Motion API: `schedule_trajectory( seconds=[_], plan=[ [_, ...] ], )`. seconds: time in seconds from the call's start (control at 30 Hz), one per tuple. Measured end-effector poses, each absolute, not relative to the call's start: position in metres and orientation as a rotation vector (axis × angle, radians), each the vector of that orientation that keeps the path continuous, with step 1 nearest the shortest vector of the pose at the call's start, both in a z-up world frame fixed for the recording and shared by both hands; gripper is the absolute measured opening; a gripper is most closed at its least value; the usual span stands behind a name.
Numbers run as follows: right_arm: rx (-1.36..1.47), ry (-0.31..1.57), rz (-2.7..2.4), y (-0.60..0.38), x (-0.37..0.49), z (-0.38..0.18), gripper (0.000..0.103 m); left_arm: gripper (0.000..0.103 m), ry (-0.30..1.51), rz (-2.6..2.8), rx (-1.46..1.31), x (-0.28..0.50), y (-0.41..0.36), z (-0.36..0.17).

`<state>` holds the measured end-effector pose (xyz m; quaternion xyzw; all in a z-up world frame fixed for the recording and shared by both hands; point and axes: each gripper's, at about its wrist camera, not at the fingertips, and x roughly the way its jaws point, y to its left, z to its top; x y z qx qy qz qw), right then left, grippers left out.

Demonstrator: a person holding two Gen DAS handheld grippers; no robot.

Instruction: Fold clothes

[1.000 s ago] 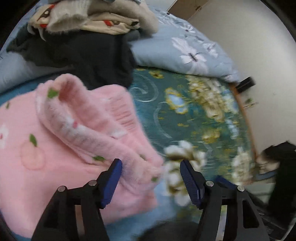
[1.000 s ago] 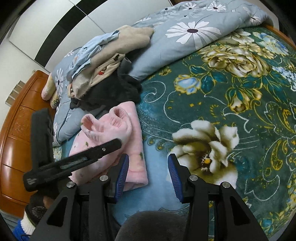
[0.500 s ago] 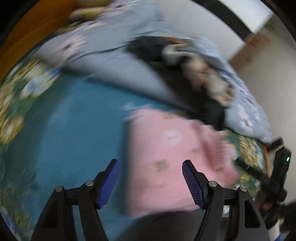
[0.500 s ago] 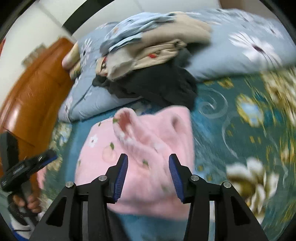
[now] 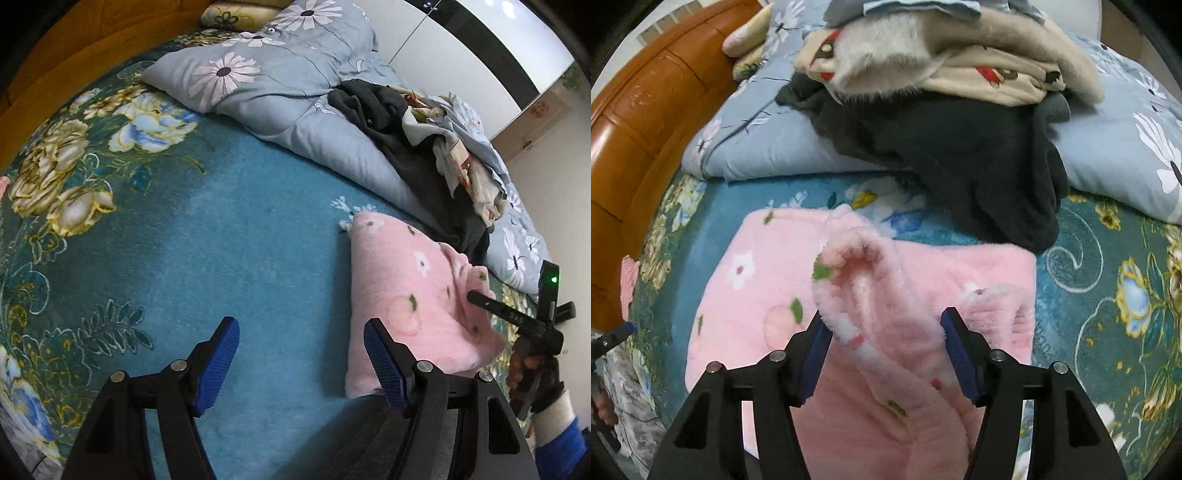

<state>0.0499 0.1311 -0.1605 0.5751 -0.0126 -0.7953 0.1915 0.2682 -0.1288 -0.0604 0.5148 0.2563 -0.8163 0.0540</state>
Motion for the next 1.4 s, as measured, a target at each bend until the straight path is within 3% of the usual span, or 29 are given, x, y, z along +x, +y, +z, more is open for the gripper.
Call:
schedule_trajectory(
  seconds=[0.03, 0.07, 0.17, 0.23, 0.37, 0.53, 0.63, 0.67, 0.7, 0.83, 1.0, 1.13, 1.3, 1.37, 1.4],
  plan=[
    [1.615, -0.037, -2.228, 0.129, 0.052, -0.160, 0.046, 0.074, 0.780, -2.485, 1.568, 0.267, -0.127, -0.061],
    [1.618, -0.015, -2.232, 0.128, 0.053, -0.158, 0.023, 0.074, 0.779, -2.492, 1.573, 0.266, -0.125, -0.061],
    [1.588, -0.080, -2.246, 0.136, 0.055, -0.140, 0.015, 0.074, 0.771, -2.523, 1.591, 0.264, -0.116, -0.061],
    [1.514, -0.267, -2.266, 0.163, 0.057, -0.114, 0.014, 0.074, 0.761, -2.545, 1.601, 0.261, -0.111, -0.060],
    [1.444, -0.501, -2.317, 0.220, 0.060, -0.085, 0.014, 0.074, 0.755, -2.581, 1.625, 0.251, -0.095, -0.060],
    [1.692, -0.533, -2.258, 0.242, 0.046, -0.152, 0.018, 0.074, 0.827, -2.581, 1.689, 0.217, -0.066, -0.072],
    [1.650, -0.561, -2.254, 0.243, 0.051, -0.163, 0.029, 0.074, 0.911, -2.544, 1.744, 0.198, -0.060, -0.090],
    [1.637, -0.562, -2.255, 0.246, 0.053, -0.163, 0.042, 0.074, 0.940, -2.530, 1.763, 0.192, -0.058, -0.095],
    [1.627, -0.561, -2.258, 0.249, 0.055, -0.163, 0.050, 0.074, 0.969, -2.517, 1.781, 0.185, -0.056, -0.101],
    [1.577, -0.661, -2.199, 0.265, 0.064, -0.177, 0.063, 0.074, 1.084, -2.458, 1.852, 0.160, -0.049, -0.124],
    [1.563, -0.909, -2.008, 0.279, 0.063, -0.213, 0.063, 0.075, 1.121, -2.404, 1.911, 0.140, -0.041, -0.145],
    [1.540, -0.985, -1.971, 0.282, 0.056, -0.228, 0.063, 0.076, 1.137, -2.372, 1.921, 0.131, -0.033, -0.152],
    [1.561, -1.069, -1.906, 0.285, 0.046, -0.245, 0.063, 0.075, 1.001, -2.318, 2.005, 0.122, -0.021, -0.151],
    [1.554, -1.118, -1.887, 0.286, 0.046, -0.249, 0.057, 0.069, 0.951, -2.303, 2.035, 0.118, -0.017, -0.148],
    [1.553, -1.125, -1.888, 0.285, 0.046, -0.248, 0.050, 0.055, 0.926, -2.295, 2.049, 0.116, -0.015, -0.146]
  ],
)
